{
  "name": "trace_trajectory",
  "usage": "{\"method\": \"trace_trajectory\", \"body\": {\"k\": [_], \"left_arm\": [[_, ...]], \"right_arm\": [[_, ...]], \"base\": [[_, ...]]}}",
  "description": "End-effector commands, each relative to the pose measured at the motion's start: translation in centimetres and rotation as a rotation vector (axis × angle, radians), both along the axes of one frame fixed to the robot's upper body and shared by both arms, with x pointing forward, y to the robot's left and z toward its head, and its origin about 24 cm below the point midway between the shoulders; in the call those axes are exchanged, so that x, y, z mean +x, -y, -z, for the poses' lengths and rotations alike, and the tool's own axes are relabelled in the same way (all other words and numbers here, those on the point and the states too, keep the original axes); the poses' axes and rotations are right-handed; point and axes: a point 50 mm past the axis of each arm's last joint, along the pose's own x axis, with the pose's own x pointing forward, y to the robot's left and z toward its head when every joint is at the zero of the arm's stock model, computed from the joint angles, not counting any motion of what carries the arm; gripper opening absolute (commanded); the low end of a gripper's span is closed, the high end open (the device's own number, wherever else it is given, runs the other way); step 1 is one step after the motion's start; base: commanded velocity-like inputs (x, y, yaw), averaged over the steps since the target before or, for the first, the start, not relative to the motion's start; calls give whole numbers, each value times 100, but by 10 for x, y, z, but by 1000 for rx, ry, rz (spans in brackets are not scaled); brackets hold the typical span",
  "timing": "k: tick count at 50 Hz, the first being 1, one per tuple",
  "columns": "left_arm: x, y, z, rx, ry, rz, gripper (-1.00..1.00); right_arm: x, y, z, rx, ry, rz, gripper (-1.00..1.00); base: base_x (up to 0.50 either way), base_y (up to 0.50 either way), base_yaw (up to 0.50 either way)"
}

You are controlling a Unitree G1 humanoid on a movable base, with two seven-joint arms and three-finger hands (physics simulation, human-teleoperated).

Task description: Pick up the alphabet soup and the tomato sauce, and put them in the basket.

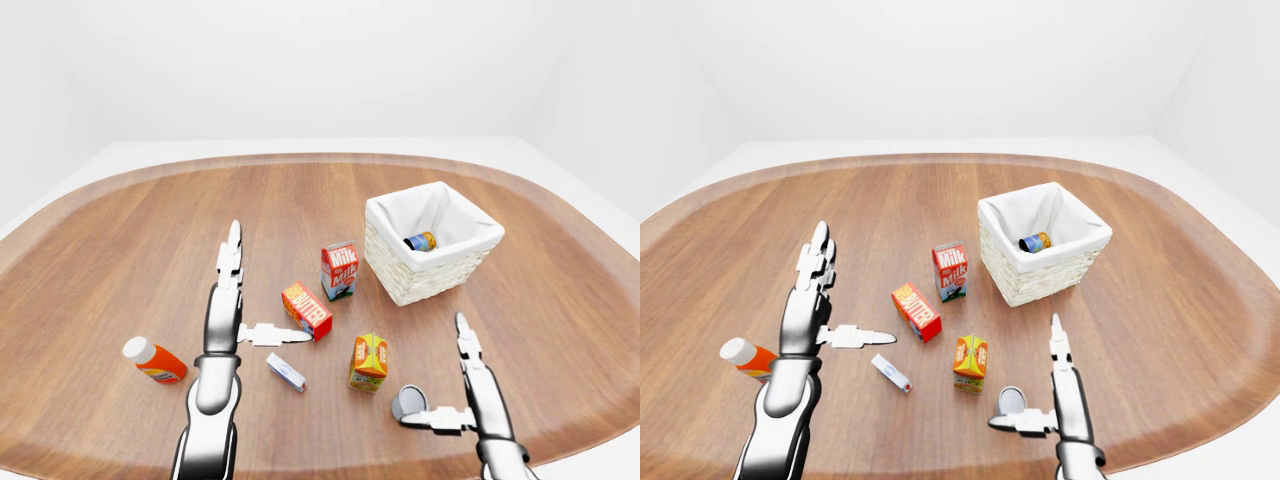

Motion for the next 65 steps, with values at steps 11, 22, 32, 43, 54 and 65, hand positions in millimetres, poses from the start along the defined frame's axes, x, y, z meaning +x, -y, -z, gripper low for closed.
{"method": "trace_trajectory", "body": {"k": [11,22,32,43,54,65], "left_arm": [[-1,-1,-2,3,11,-13,100],[-1,-1,-3,3,13,-14,100],[-1,-2,0,2,0,-16,100],[0,-2,1,1,-3,-16,100],[-1,-2,-1,1,4,-13,100],[-1,-2,0,2,3,-14,100]], "right_arm": [[-2,1,15,-39,-64,19,100],[-6,-1,25,-69,-109,28,100],[-8,1,32,-101,-136,41,100],[-8,3,41,-143,-166,57,100],[-8,4,48,-191,-188,69,100],[-8,2,49,-230,-186,66,100]], "base": [[0,0,0],[0,0,0],[0,0,0],[0,0,0],[0,0,0],[0,0,0]]}}
